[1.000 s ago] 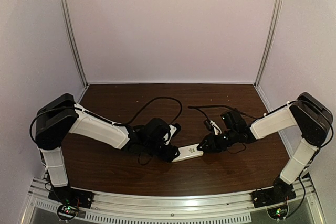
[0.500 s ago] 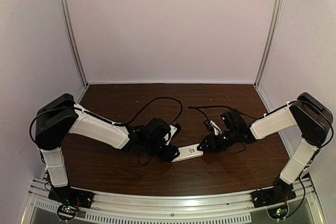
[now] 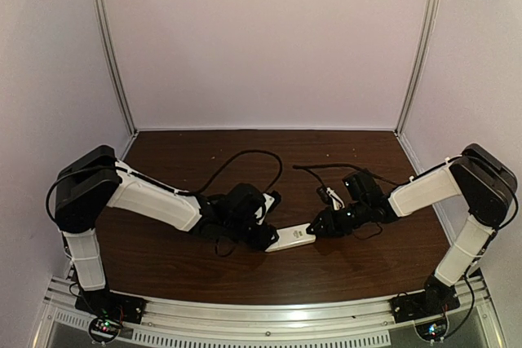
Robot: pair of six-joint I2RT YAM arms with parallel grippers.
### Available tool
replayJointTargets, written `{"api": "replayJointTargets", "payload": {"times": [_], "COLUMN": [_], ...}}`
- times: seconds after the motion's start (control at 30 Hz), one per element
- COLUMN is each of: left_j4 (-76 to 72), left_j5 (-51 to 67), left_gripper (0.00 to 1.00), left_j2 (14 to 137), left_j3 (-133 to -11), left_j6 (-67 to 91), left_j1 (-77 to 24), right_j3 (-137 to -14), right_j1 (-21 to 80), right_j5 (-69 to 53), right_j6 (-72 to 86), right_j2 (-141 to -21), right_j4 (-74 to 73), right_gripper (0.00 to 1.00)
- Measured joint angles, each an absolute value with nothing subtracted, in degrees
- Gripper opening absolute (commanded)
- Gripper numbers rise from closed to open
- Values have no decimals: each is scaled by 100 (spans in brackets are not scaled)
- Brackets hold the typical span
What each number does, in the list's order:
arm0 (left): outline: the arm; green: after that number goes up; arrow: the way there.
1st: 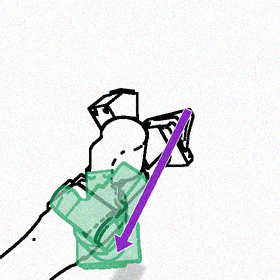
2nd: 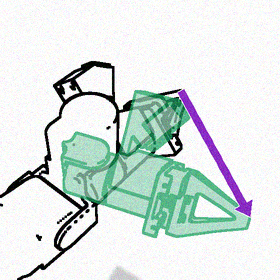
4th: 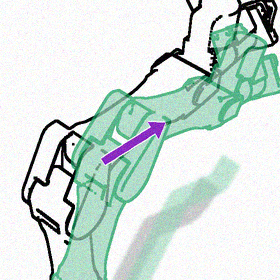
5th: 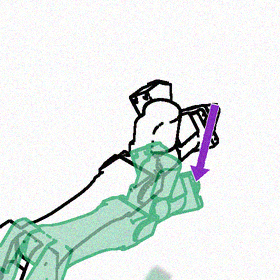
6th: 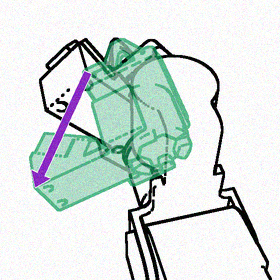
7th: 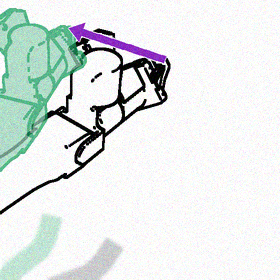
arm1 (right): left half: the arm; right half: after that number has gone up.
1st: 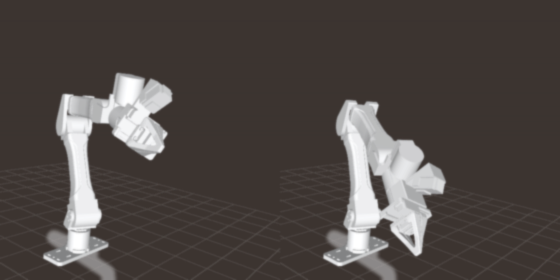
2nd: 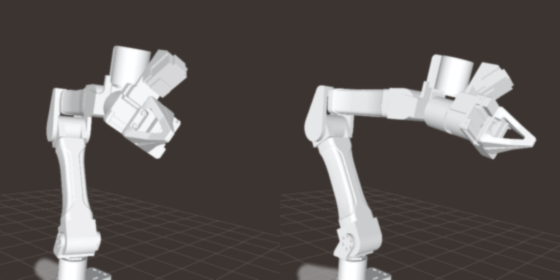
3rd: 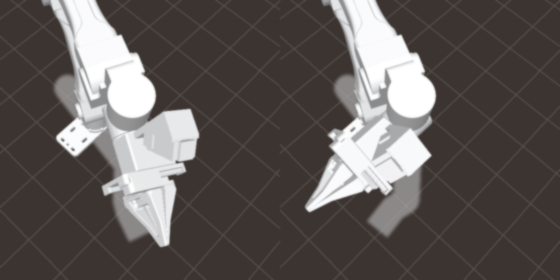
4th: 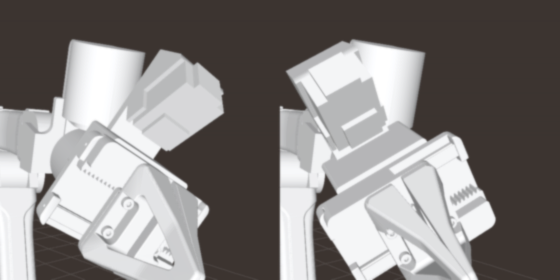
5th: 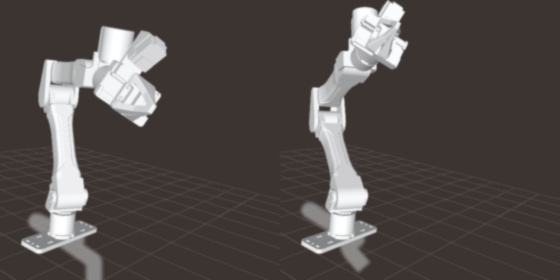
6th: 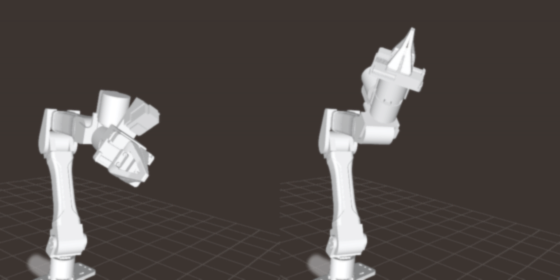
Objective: Load the batteries into the remote control
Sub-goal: Press the battery cover onto the remote control.
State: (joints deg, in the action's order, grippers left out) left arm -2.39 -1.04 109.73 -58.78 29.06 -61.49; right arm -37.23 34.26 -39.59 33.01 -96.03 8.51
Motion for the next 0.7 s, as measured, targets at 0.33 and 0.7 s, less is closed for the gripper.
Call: {"api": "replayJointTargets", "payload": {"times": [0.33, 0.7], "left_j4": [-235, 62], "left_j5": [-145, -333], "left_gripper": [56, 69], "left_j2": [10989, 10967], "left_j3": [-5885, -6005], "left_j6": [3017, 3026], "left_j1": [-6132, -6112], "right_j3": [-3723, -3723], "right_j1": [3444, 3439], "right_j5": [-3920, -3911], "right_j6": [3343, 3312], "right_j2": [-9603, -9601], "right_j4": [856, 838], "right_gripper": [28, 30]}}
